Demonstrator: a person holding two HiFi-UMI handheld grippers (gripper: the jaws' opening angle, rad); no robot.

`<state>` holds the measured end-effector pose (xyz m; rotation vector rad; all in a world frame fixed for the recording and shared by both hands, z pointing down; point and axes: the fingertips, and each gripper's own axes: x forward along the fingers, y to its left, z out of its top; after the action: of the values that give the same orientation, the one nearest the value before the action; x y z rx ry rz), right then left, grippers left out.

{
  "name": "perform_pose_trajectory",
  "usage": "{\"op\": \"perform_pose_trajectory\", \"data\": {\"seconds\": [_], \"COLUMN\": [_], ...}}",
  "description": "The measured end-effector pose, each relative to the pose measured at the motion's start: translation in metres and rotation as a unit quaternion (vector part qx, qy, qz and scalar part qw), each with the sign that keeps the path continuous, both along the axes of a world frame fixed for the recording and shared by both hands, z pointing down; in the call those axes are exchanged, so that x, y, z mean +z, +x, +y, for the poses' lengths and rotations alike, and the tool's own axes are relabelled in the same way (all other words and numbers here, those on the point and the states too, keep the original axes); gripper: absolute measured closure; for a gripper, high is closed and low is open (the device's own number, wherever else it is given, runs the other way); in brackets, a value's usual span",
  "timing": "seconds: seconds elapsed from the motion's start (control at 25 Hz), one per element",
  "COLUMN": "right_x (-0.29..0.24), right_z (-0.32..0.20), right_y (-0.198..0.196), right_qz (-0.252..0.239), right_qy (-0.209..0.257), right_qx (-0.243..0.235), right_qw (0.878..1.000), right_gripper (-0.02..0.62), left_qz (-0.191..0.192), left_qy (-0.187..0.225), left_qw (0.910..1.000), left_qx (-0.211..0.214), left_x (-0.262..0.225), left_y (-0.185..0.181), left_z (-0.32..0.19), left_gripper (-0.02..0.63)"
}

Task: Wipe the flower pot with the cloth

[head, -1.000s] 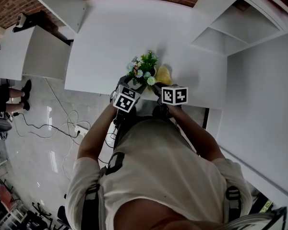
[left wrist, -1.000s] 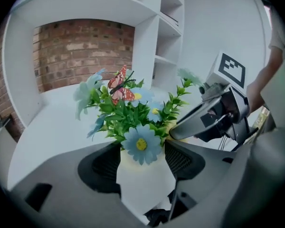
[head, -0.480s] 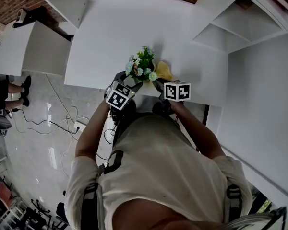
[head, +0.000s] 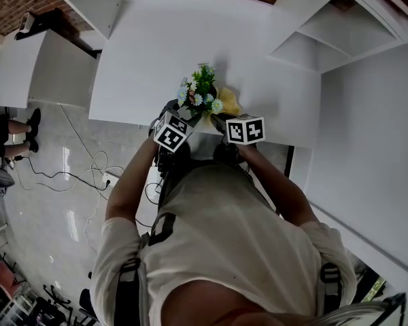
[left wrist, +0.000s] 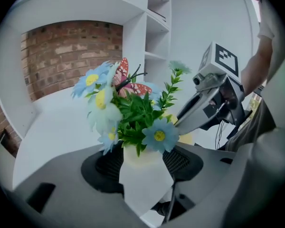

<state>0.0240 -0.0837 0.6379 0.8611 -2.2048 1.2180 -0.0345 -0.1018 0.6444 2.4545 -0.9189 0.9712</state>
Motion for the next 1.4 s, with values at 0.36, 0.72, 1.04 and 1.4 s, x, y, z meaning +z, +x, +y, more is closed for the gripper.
{"op": "perform_pose_trajectory", "data": {"seconds": [0.36, 0.72, 1.04, 1.4], "right_x": [0.0, -0.016, -0.009, 0.0], "right_z": [0.017, 0.013, 0.023, 0.023], "right_y": [-0.008, -0.004, -0.011, 0.008], "right_qz": [0.0, 0.015, 0.033, 0.026], "right_qy": [-0.003, 0.018, 0.021, 0.012], "right_qx": [0.017, 0.089, 0.111, 0.105], "right_qw": [1.0, 0.996, 0.993, 0.994], "right_gripper": [0.535, 0.535, 0.535, 0.535], "left_qz": [0.006, -0.012, 0.052, 0.082], "left_qy": [0.002, 0.032, -0.012, -0.037], "left_qw": [0.999, 0.9972, 0.9986, 0.9959], "left_qx": [-0.044, 0.066, 0.001, -0.011], "left_x": [-0.007, -0.008, -0.01, -0.016], "left_y": [-0.003, -0.014, -0.002, 0.02], "left_z": [0.017, 0.014, 0.027, 0.038], "left_gripper": [0.331, 0.374, 0.393, 0.391]}}
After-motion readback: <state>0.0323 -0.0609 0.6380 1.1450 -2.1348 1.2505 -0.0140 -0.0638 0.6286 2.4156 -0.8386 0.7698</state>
